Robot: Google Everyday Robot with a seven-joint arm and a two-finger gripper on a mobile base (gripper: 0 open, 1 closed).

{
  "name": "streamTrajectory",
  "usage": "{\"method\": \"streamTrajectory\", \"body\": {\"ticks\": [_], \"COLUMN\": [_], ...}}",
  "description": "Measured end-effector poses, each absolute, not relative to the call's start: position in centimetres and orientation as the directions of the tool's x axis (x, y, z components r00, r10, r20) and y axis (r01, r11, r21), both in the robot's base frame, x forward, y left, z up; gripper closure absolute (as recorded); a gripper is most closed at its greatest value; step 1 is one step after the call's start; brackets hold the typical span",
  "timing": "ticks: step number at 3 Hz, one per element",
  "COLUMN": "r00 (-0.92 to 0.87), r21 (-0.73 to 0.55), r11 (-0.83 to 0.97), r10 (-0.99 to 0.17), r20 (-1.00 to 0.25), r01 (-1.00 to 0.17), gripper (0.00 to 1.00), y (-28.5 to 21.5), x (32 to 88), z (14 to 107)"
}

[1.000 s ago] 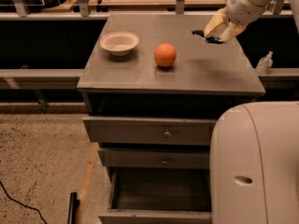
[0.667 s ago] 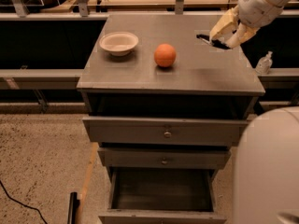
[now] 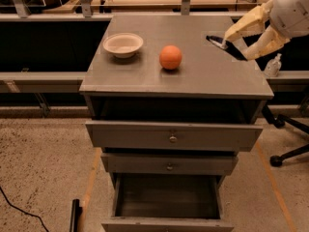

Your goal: Place rxbar blueberry into bottom drawer

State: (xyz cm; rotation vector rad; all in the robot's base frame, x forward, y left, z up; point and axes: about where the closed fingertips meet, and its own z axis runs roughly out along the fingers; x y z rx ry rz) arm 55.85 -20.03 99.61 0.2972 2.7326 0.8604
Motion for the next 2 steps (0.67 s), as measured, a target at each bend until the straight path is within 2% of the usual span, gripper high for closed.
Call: {"method": "streamTrajectory", "body": {"ticks": [1, 2], "r00": [-0.957, -0.957], "r21": [0.586, 0.584], "r11": [0.796, 0.797], "r10": [0.266, 0.266], "r20": [-0.112, -0.114], "r01": [0.153, 0.153], "gripper": [1.00, 1.00], "y": [-19.29, -19.32], "x": [54.24, 54.42], "z": [96.94, 96.90]}}
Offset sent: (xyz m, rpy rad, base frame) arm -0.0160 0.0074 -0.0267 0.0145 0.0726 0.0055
